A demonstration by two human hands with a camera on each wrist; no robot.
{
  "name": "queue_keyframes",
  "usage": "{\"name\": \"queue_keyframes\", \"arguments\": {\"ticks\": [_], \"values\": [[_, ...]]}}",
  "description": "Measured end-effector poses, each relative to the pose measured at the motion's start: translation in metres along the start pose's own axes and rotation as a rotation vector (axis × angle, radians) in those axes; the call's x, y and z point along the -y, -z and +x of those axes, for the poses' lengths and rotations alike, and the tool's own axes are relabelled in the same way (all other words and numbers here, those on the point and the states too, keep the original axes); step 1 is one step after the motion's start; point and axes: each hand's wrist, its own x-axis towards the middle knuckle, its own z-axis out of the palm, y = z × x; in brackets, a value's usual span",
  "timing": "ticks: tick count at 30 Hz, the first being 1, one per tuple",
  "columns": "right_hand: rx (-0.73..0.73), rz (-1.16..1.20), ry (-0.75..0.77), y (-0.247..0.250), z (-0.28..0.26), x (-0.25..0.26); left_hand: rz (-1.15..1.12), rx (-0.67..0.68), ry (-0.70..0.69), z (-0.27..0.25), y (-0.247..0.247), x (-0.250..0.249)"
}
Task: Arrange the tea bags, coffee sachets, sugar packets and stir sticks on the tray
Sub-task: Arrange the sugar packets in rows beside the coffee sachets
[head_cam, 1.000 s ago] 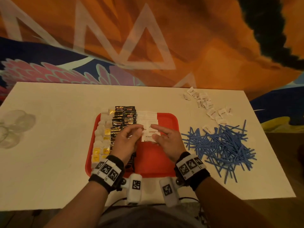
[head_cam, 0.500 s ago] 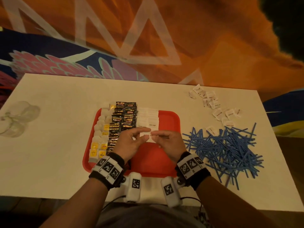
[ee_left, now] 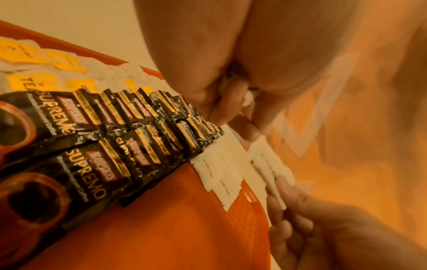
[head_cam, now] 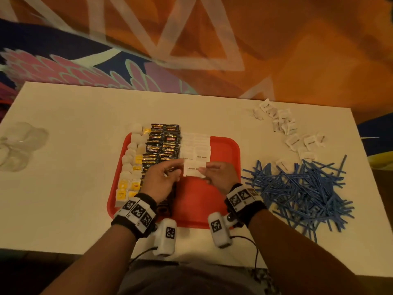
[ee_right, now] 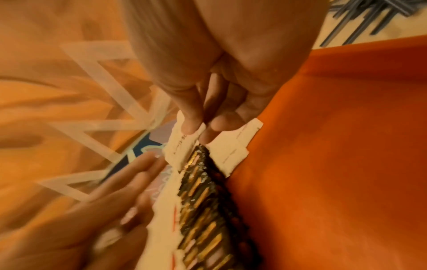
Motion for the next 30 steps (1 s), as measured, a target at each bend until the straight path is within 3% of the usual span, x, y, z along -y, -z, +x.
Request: {"name": "queue_keyframes", "arguments": {"ticks": [6, 11, 17, 22, 26, 30], "values": [[-0.116, -0.276, 0.027, 0.008, 0.048, -0.007, -0.004, -0.064, 0.043, 0.002, 0.028, 0.015], [-0.169, -0.279, -0.054, 0.004, 0.074, -0.016, -0.003, -0.096, 0.07, -0.001, 0.045, 0.031], [-0.235, -0.537, -0.042, -0.004, 0.081, -0.012, -0.063, -0.109, 0.111, 0.0, 0.052, 0.036], [-0.347, -0.512, 0.028, -0.007, 0.08, -0.012, -0.111, -0.138, 0.181, 0.006, 0.054, 0.036], [-0.213, -0.658, 0.296, -0.019, 0.082, -0.01, -0.173, -0.154, 0.211, 0.008, 0.055, 0.039], [-0.103, -0.758, 0.282, -0.031, 0.084, -0.018, -0.284, -0.164, 0.277, 0.006, 0.056, 0.039]]}}
